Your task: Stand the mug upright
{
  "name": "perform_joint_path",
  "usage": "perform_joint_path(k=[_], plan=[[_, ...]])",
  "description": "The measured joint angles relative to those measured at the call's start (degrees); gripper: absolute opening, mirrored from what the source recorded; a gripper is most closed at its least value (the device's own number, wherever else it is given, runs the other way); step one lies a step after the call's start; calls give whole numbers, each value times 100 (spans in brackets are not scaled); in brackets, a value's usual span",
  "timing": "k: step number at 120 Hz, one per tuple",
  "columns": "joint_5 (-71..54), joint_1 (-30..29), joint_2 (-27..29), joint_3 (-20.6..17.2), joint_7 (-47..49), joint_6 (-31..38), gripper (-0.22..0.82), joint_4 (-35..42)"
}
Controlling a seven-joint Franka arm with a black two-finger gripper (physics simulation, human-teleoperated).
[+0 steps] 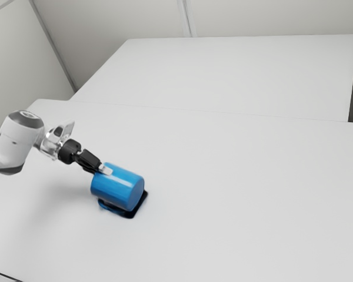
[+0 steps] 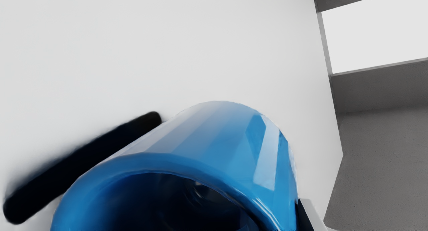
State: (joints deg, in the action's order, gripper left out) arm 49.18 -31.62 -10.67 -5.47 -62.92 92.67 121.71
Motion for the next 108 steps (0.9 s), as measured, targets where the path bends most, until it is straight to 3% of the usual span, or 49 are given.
perform_joint_path(k=[28, 74, 108], plan=[[-24, 21, 425, -261, -122, 64, -16, -20], [-2439, 116, 921, -2161, 232, 2167, -18, -27], [-4211, 445, 1308, -2772, 1612, 3078, -18, 314]])
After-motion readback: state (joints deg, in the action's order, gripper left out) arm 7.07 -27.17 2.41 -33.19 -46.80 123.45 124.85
